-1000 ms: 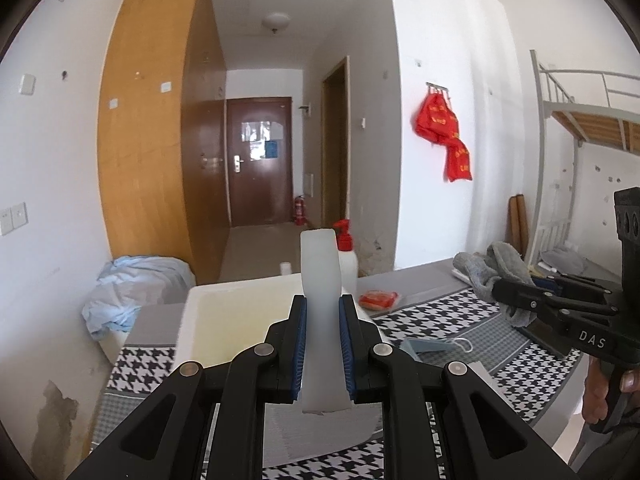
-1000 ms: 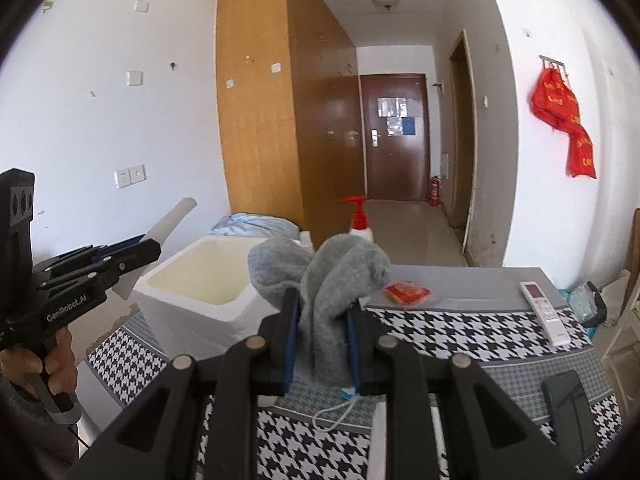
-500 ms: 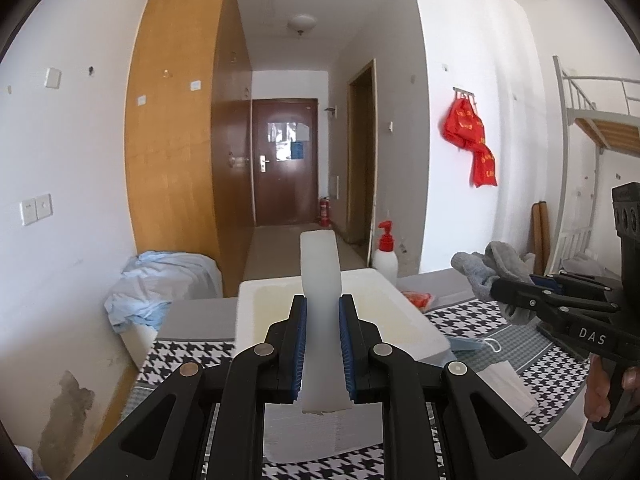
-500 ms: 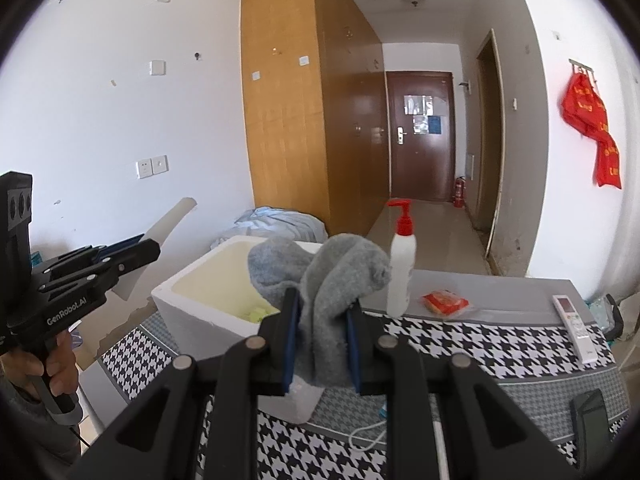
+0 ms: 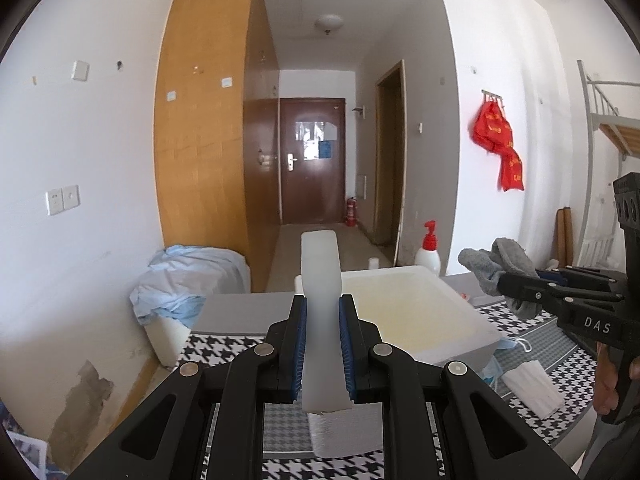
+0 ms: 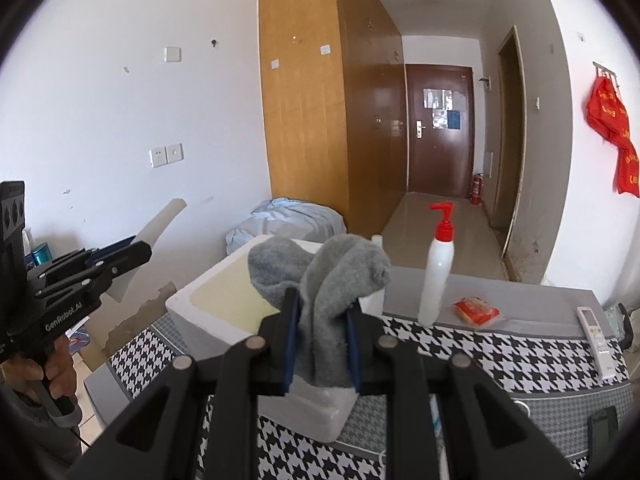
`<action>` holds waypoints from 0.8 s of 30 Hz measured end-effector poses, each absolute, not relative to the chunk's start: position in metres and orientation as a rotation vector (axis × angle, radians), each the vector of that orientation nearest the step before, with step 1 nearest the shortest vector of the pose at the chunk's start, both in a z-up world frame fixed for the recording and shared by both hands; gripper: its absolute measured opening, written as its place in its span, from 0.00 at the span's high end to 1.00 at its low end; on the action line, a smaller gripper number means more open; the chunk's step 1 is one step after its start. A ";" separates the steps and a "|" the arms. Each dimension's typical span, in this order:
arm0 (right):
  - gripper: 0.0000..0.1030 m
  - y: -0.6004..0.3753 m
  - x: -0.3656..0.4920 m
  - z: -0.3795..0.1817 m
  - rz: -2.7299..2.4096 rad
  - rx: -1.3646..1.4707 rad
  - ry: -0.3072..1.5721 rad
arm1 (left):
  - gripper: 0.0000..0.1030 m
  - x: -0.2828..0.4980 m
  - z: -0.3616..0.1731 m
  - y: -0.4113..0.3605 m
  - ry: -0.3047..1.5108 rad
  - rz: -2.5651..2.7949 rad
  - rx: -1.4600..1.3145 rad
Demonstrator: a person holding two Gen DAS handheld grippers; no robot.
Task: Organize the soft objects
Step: 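Carry the sock with the right gripper while the left gripper carries the cloth toward the foam box, then lower the grey sock into the foam box and open the right gripper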
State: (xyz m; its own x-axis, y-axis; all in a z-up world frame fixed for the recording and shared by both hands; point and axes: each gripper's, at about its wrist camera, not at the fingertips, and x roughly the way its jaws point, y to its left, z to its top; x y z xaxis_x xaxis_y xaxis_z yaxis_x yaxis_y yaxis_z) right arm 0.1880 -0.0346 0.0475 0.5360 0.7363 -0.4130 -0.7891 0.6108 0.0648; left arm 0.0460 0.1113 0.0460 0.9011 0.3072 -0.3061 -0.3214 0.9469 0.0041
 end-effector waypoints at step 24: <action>0.75 0.024 0.193 0.039 0.960 -0.174 0.477 | 0.83 0.036 0.038 0.146 0.323 0.382 -0.089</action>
State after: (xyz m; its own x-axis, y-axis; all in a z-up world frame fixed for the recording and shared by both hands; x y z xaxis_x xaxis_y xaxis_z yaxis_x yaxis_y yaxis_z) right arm 0.1927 0.0241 0.0388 0.4797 0.7447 -0.4640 -0.8197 0.5690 0.0658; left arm 0.0355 0.1456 0.0377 0.8776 0.3514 -0.3262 -0.3796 0.9248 -0.0250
